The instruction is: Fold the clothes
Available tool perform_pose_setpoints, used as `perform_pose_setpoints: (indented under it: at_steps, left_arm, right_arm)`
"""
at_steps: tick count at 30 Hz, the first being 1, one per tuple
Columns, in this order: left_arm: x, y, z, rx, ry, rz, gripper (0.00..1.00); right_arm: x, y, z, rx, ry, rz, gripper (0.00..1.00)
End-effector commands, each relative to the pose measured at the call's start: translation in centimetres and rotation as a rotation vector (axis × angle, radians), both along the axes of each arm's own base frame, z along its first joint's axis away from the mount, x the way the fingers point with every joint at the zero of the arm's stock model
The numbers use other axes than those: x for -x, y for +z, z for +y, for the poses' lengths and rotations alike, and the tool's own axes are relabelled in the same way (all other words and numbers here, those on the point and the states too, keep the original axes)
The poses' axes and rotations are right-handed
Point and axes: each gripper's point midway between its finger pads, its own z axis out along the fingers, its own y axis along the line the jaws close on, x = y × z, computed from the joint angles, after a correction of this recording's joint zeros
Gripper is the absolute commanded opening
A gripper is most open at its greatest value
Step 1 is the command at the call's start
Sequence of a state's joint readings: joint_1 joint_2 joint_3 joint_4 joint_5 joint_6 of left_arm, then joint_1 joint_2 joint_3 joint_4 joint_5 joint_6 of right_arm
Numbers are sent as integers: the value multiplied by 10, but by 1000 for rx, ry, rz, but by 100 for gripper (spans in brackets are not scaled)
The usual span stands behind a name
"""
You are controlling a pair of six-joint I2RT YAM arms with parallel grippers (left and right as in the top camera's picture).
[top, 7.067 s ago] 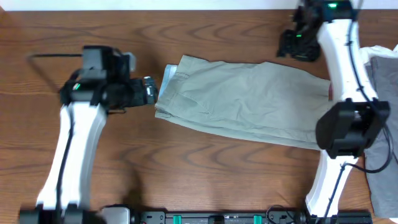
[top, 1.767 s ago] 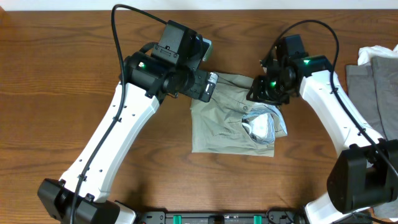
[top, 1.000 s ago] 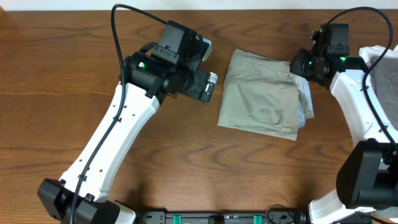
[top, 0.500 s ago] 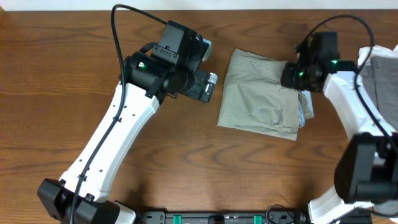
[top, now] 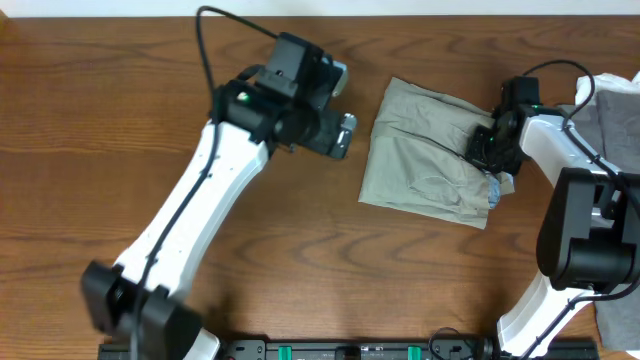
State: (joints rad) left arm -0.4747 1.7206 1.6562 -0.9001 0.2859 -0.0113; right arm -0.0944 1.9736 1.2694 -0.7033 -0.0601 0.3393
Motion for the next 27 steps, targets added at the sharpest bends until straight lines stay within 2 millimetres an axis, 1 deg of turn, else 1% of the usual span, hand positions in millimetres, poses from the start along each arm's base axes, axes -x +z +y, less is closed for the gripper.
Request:
perform_pose_setpoints:
  at_steps: [1, 2, 3, 5, 7, 9, 11, 12, 14, 16, 19, 20, 21, 22, 24, 26, 27]
  left_arm:
    - [-1, -41, -32, 122, -20, 166, 98]
    - [-5, -48, -40, 155, -22, 186, 100]
    - [-9, -55, -48, 191, -23, 208, 100]
    - [-17, -68, -62, 251, -16, 246, 98]
    - [-25, -82, -72, 290, -2, 278, 98]
    - [-33, -99, -77, 305, 23, 297, 98]
    - [-40, -113, -83, 323, 41, 312, 98]
    - [-43, -120, -86, 333, 46, 318, 98]
    - [-49, -135, -91, 342, 45, 321, 98]
    - [-52, -151, -94, 349, 48, 340, 98]
    - [-53, -173, -95, 347, 77, 378, 98]
    - [-53, -180, -96, 348, 74, 389, 98]
    - [-52, -181, -98, 357, 68, 397, 98]
    - [-50, -184, -101, 373, 55, 411, 98]
    - [-46, -184, -107, 413, 23, 433, 98]
    - [-44, -184, -111, 434, 5, 444, 98]
    - [-43, -184, -113, 437, 1, 448, 98]
  right_arm:
    - [10, 2, -9, 28, -9, 25, 8]
    - [7, 10, -6, 5, 13, -1, 8]
    - [3, 23, 1, -28, 52, -41, 9]
    - [-5, 53, 17, -98, 136, -137, 9]
    - [-9, 85, 35, -174, 208, -233, 9]
    - [-8, 112, 50, -229, 253, -303, 9]
    - [-6, 127, 58, -237, 276, -335, 11]
    - [-5, 129, 62, -238, 286, -337, 11]
    - [-1, 123, 70, -250, 289, -313, 11]
    - [3, 110, 78, -265, 286, -272, 10]
    - [13, 80, 87, -282, 277, -182, 6]
    - [19, 65, 86, -276, 254, -137, 5]
    - [22, 56, 83, -266, 231, -106, 3]
    - [27, 42, 78, -244, 196, -61, 1]
    - [37, 16, 62, -170, 110, 29, 1]
    - [47, -1, 45, -96, 26, 101, 1]
    - [52, -10, 41, -76, 7, 131, 1]
